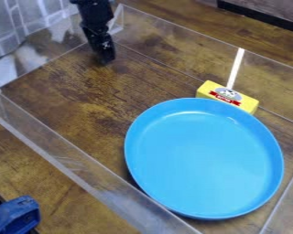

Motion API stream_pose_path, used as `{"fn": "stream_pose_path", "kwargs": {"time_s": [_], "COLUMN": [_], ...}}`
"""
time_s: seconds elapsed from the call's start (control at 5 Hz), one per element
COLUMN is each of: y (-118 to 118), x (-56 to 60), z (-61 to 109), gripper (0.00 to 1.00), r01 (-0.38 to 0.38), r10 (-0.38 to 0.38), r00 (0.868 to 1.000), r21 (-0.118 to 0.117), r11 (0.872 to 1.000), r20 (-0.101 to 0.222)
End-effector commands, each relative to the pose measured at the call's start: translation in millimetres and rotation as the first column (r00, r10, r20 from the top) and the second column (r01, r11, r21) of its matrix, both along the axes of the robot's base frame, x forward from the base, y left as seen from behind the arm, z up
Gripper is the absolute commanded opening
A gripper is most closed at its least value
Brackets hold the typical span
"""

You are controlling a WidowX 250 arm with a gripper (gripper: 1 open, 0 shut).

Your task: Remove the green object from inside the blue tray and put it on the table

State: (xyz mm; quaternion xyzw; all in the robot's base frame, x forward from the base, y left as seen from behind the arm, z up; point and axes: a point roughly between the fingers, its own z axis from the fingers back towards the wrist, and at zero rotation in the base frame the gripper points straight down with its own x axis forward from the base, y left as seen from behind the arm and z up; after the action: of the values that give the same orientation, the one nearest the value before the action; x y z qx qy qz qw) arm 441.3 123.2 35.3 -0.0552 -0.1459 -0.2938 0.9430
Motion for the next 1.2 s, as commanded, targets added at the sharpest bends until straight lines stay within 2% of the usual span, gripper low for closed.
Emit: {"fn": "stream_pose_path", "kwargs": {"time_s": [0.0,0.4,0.8,1.0], "y": [7.8,12.3,20.7,27.2], "x": [11.5,3.8,6.8,7.5], "z": [48.4,49.3,29.4,26.2], "gripper": [1.00,1.00,1.00,1.00], "r01": [0.072,0.111,0.199,0.329], "r10": [-0.075,-0.115,-0.202,-0.330], "r00": [0.991,0.983,0.963,0.925], "r21": [0.032,0.039,0.035,0.037], "r11": [0.997,0.993,0.979,0.943], "r20": [0.107,0.141,0.177,0.187]}}
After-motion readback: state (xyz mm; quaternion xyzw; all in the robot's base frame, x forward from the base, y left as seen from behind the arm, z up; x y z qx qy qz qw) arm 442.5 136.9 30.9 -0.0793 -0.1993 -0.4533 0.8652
